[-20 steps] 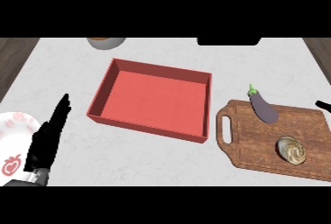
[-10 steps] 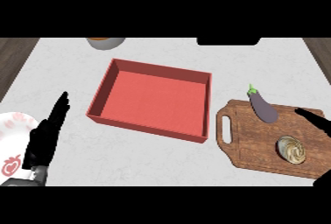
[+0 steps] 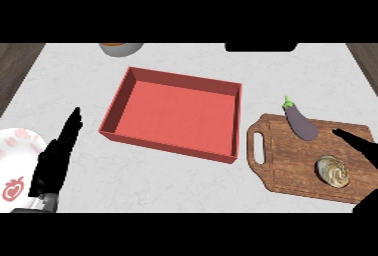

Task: Pick the cupcake from the cutting board and place it in the cardboard box

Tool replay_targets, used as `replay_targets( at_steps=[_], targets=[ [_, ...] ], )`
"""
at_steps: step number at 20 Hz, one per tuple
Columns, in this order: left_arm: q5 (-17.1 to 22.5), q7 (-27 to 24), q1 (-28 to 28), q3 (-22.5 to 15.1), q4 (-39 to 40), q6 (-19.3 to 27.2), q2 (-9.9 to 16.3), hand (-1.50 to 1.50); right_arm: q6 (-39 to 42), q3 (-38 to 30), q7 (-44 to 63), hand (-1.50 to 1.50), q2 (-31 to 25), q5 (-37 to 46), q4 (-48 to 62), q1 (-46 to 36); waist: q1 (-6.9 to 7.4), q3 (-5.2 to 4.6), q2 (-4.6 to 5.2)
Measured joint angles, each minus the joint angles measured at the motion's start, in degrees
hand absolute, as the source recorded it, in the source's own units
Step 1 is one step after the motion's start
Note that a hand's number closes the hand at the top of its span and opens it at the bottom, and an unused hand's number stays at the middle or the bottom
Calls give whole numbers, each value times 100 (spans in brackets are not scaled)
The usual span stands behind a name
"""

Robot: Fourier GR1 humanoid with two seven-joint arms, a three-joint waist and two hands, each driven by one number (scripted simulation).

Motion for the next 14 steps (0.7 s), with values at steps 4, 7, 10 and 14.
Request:
replay_targets(
  at_steps=[4,7,10,14],
  targets=[
    [-174,121,35,88,-126,-61,-140,0,64,-211,-205,-150,262,351,144,103,-4,0,-1],
    [-151,6,74,294,-55,-256,-153,0,111,-363,-383,-150,427,585,230,184,-8,-1,0],
    [-246,78,15,373,-54,-357,-247,0,240,-481,-358,-150,644,768,181,156,-7,0,0],
    [-409,21,185,455,-122,-428,-379,0,327,-653,-493,-150,890,1043,268,195,-4,-1,-1]
  ],
)
